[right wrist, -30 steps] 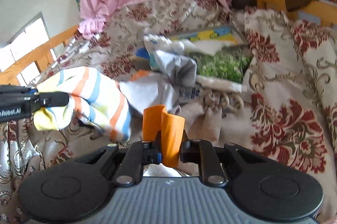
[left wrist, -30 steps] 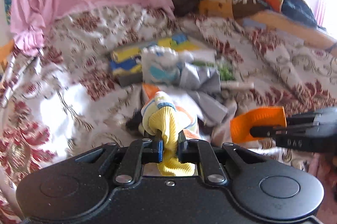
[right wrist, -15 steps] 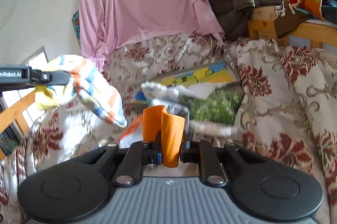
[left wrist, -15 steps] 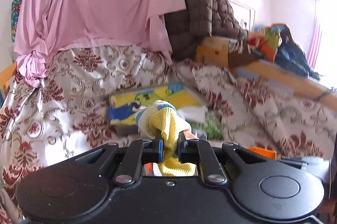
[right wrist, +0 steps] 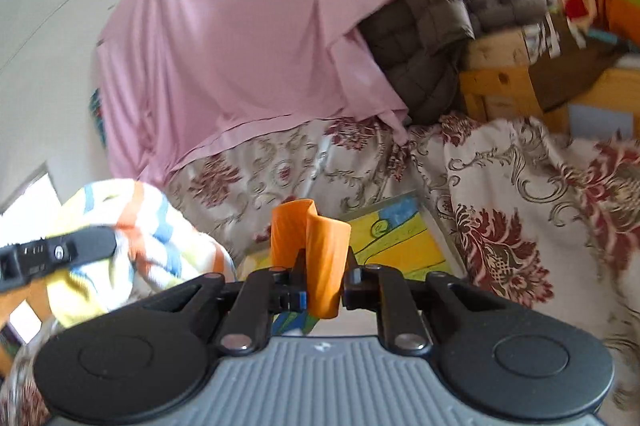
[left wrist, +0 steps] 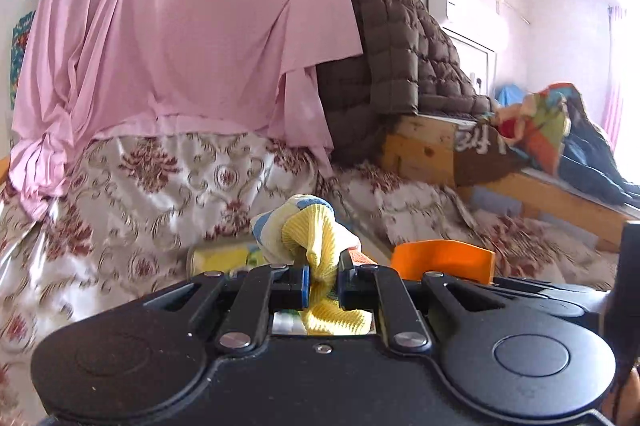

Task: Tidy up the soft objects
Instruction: 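Carry the sock and orange piece with both tools over the painted tray, then lower both tools into the tray and open them, releasing sock and orange piece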

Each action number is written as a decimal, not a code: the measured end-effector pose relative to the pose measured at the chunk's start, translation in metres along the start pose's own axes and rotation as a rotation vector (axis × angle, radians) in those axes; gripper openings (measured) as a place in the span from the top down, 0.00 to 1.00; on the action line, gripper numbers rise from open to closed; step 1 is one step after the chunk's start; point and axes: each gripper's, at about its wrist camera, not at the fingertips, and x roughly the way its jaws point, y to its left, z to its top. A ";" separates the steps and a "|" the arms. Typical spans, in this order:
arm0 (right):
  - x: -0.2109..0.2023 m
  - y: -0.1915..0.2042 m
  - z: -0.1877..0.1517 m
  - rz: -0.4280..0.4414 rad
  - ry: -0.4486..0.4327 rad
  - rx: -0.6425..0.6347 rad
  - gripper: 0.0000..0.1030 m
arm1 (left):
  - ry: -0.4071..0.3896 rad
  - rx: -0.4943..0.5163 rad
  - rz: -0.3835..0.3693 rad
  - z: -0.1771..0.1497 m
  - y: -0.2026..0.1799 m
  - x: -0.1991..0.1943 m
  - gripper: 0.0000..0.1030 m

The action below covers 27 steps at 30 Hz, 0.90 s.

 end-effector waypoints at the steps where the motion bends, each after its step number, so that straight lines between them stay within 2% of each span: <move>1: 0.011 -0.008 0.001 0.004 0.010 0.017 0.85 | -0.001 0.006 0.004 0.003 -0.001 0.013 0.87; 6: 0.062 -0.042 0.001 -0.009 0.046 0.071 0.85 | 0.026 -0.011 0.008 0.009 -0.001 0.088 0.87; 13: 0.110 -0.076 -0.008 -0.028 0.116 0.175 0.84 | 0.090 -0.125 0.015 -0.008 0.015 0.179 0.87; 19: 0.136 -0.079 -0.012 -0.044 0.167 0.186 0.83 | 0.153 -0.206 0.020 -0.030 0.027 0.223 0.87; 27: 0.141 -0.084 -0.012 -0.060 0.200 0.229 0.77 | 0.234 -0.236 0.054 -0.047 0.036 0.246 0.87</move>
